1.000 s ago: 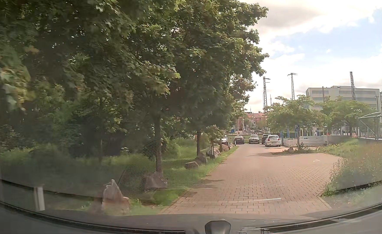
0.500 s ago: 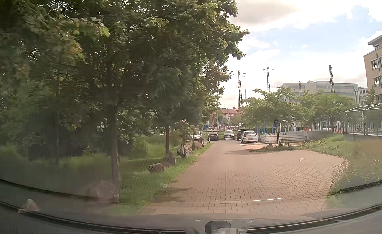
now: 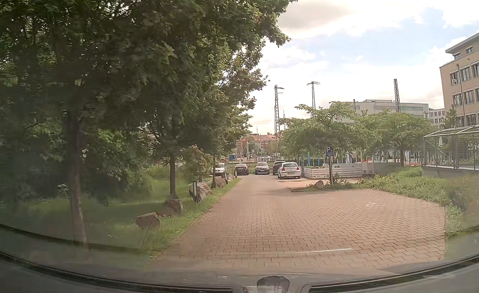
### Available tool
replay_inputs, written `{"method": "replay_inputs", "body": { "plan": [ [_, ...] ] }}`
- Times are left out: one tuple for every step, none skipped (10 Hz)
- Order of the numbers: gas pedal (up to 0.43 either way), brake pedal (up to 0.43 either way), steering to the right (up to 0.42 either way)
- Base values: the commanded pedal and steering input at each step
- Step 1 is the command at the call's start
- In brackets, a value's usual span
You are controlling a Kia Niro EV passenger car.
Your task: Follow the waypoints while adhering to traffic rules and regulations
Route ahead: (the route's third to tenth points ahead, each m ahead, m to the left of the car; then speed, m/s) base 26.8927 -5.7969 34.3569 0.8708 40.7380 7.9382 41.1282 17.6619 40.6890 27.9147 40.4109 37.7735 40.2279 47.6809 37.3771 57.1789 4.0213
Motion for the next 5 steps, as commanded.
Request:
{"method": "replay_inputs", "body": {
  "plan": [
    [0.047, 0.0, 0.106],
    [0.028, 0.0, 0.092],
    [0.02, 0.0, 0.082],
    [0.008, 0.0, 0.077],
    [0.0, 0.0, 0.065]
  ]
}}
